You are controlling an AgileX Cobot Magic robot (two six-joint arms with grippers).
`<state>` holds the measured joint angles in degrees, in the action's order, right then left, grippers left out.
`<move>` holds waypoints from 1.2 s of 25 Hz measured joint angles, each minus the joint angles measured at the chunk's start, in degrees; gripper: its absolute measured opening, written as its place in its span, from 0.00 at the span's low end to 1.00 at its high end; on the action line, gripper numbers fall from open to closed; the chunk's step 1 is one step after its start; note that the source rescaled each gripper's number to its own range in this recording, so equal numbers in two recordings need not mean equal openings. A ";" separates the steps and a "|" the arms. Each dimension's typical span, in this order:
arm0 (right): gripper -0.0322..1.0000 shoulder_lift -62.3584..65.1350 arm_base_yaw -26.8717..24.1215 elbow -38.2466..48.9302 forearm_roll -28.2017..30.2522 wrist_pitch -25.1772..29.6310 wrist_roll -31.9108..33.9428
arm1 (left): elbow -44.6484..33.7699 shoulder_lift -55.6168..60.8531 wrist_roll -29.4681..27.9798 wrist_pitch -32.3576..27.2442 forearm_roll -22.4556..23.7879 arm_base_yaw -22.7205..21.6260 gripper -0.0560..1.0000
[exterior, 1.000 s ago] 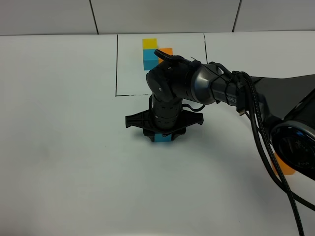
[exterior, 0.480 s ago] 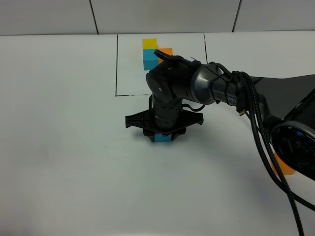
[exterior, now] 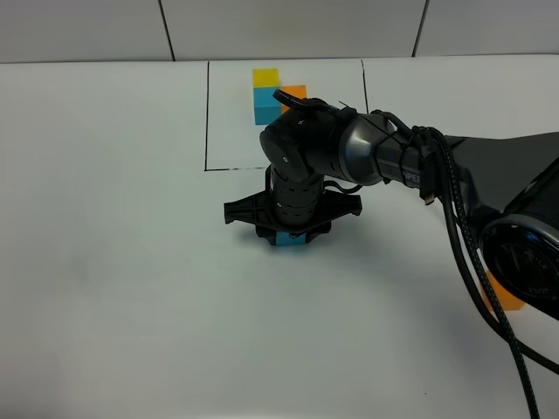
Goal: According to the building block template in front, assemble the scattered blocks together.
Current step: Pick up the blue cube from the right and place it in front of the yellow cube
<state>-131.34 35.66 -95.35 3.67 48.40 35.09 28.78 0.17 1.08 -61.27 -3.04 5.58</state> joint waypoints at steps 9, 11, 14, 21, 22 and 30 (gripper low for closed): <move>0.05 -0.06 -0.23 0.00 1.01 -1.88 -0.12 | 0.00 0.00 0.00 0.00 0.00 0.00 0.51; 0.05 -0.06 -0.23 0.00 1.01 -1.88 -0.12 | 0.00 0.00 0.00 0.00 0.00 0.00 0.51; 0.05 -0.06 -0.23 0.00 1.01 -1.88 -0.12 | 0.00 0.00 0.00 0.00 0.00 0.00 0.51; 0.05 -0.06 -0.35 0.00 0.55 -1.88 0.08 | 0.00 0.00 0.00 0.00 0.00 0.00 0.51; 0.05 -0.06 -0.35 0.00 0.55 -1.94 0.39 | 0.00 0.00 0.00 0.00 0.00 0.00 0.51; 0.05 -0.06 -0.44 0.00 0.55 -2.05 4.98 | 0.00 0.00 0.00 0.00 0.00 0.00 0.51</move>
<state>-131.41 35.22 -95.35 4.22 46.35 40.07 28.78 0.17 1.08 -61.27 -3.04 5.58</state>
